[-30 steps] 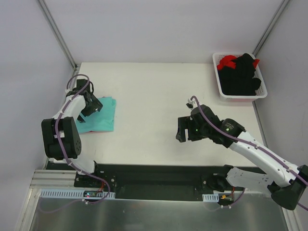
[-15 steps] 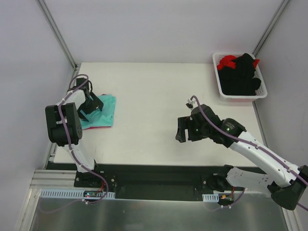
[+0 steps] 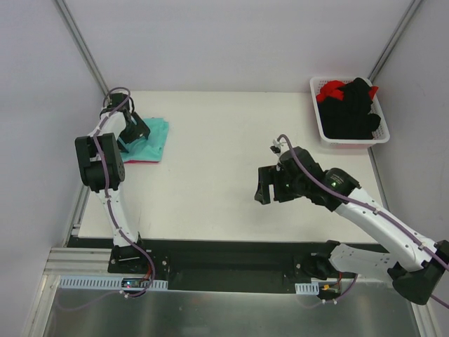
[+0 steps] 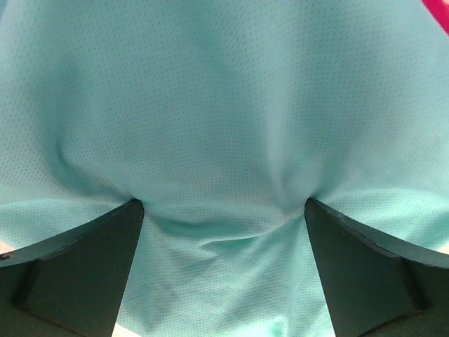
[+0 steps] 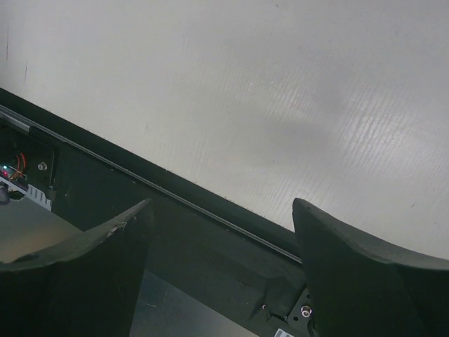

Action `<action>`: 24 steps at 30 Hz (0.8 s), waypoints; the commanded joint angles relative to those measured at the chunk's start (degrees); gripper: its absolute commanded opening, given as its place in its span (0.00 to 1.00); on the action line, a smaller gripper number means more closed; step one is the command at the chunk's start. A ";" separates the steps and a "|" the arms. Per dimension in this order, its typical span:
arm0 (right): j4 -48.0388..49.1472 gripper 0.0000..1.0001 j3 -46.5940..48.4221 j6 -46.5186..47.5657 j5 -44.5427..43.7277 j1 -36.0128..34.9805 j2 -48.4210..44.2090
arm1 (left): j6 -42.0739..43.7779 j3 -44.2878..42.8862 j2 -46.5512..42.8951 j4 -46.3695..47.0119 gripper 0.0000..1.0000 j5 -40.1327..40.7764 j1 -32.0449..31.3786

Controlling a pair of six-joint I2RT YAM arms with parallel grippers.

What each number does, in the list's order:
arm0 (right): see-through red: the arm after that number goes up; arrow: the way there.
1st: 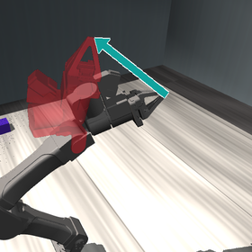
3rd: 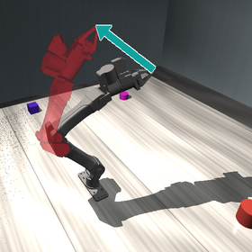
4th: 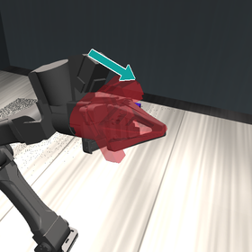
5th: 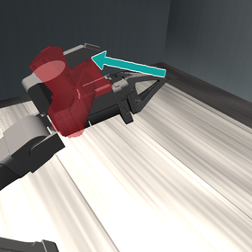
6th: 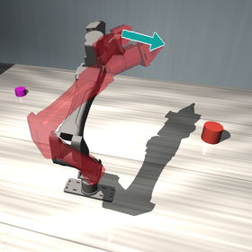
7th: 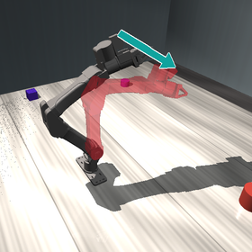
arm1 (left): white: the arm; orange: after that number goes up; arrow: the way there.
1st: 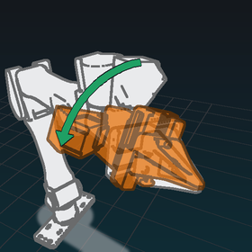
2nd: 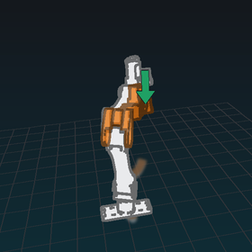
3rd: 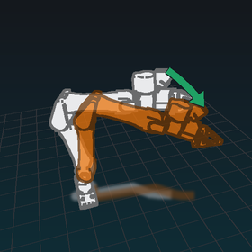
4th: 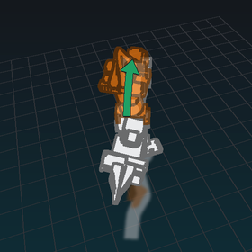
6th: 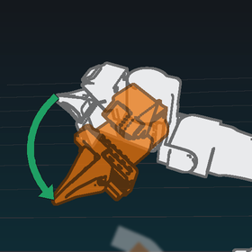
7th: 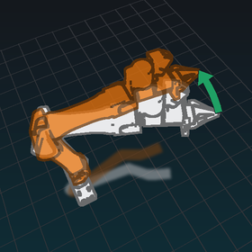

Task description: Fold and stack the t-shirts

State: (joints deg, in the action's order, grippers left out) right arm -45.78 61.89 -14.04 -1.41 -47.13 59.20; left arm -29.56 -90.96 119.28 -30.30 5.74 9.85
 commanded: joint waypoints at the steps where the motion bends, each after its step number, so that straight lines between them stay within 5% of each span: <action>1: -1.50 0.83 4.37 1.30 2.90 0.55 1.18 | 2.14 -7.12 5.86 2.09 0.99 -3.54 0.44; 17: -6.34 0.84 8.07 1.39 2.64 1.25 1.88 | 2.59 -30.23 19.49 3.94 0.99 -12.58 1.75; 24: -6.43 0.84 9.21 0.16 3.78 1.26 2.76 | 0.56 -26.39 13.97 5.25 0.99 -12.51 2.20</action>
State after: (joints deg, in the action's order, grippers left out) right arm -51.00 68.23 -13.26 1.54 -46.00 61.63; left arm -27.86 -119.42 137.56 -26.02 -5.58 11.70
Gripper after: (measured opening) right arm 0.837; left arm 0.991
